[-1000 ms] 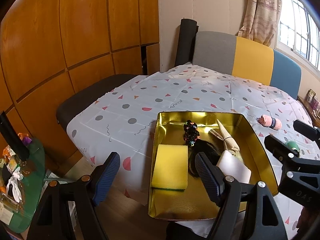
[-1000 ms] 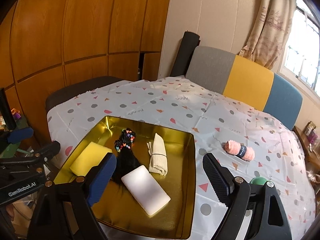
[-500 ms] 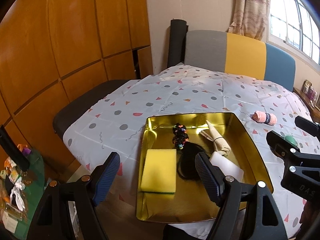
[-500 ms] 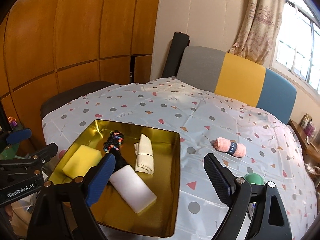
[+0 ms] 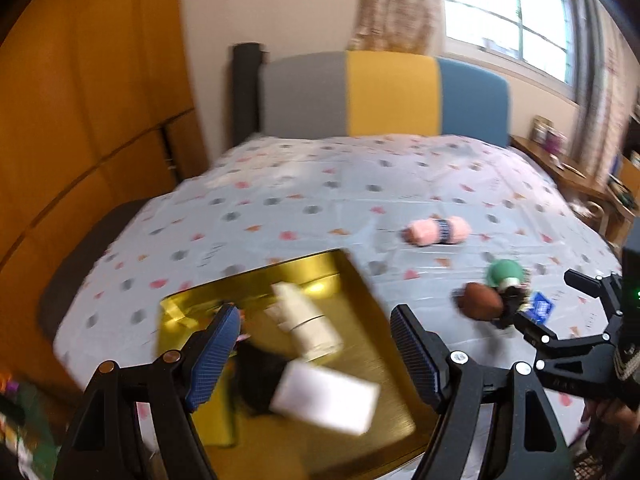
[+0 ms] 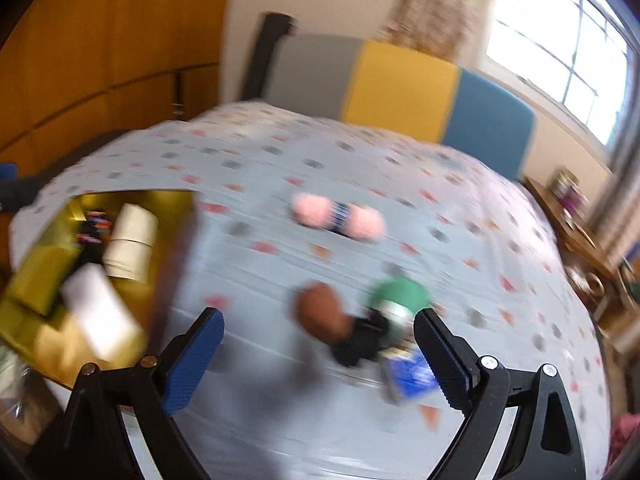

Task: Organize soft objects
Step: 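Grasp the pink towel roll with left while right reaches to the blue tissue pack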

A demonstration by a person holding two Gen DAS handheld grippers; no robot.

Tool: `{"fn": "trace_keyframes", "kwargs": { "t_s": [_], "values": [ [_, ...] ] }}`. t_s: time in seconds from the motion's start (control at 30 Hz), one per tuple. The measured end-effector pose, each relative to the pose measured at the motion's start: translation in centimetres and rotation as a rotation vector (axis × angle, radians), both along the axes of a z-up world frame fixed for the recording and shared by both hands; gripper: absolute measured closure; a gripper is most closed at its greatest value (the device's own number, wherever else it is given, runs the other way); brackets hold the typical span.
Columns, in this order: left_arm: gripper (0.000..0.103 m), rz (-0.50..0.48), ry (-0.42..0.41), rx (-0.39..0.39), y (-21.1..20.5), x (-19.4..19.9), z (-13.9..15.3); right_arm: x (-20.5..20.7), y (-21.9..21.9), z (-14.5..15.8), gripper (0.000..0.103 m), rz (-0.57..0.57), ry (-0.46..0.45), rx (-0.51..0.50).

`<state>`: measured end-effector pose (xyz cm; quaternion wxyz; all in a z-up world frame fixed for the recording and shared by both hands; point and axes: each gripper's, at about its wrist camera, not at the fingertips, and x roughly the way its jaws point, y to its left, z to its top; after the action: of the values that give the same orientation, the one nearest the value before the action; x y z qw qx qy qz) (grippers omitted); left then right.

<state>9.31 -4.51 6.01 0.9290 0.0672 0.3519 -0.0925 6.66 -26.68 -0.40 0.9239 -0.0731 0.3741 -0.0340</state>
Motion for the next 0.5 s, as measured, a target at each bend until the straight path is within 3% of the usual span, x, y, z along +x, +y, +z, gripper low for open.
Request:
{"fn": "trace_keyframes", "kwargs": {
  "t_s": [0.13, 0.3, 0.5],
  "values": [
    [0.024, -0.101, 0.067, 0.004, -4.9, 3.7, -0.2, 0.0, -6.6, -1.0, 0.007, -0.135, 0.026, 0.024],
    [0.024, -0.212, 0.109, 0.111, -11.1, 7.9, -1.7, -0.7, -12.4, -1.7, 0.006, -0.269, 0.008, 0.171],
    [0.024, -0.324, 0.172, 0.235, -17.5, 13.9, -5.0, -0.7, -13.5, -1.8, 0.006, -0.294, -0.006, 0.260]
  ]
}}
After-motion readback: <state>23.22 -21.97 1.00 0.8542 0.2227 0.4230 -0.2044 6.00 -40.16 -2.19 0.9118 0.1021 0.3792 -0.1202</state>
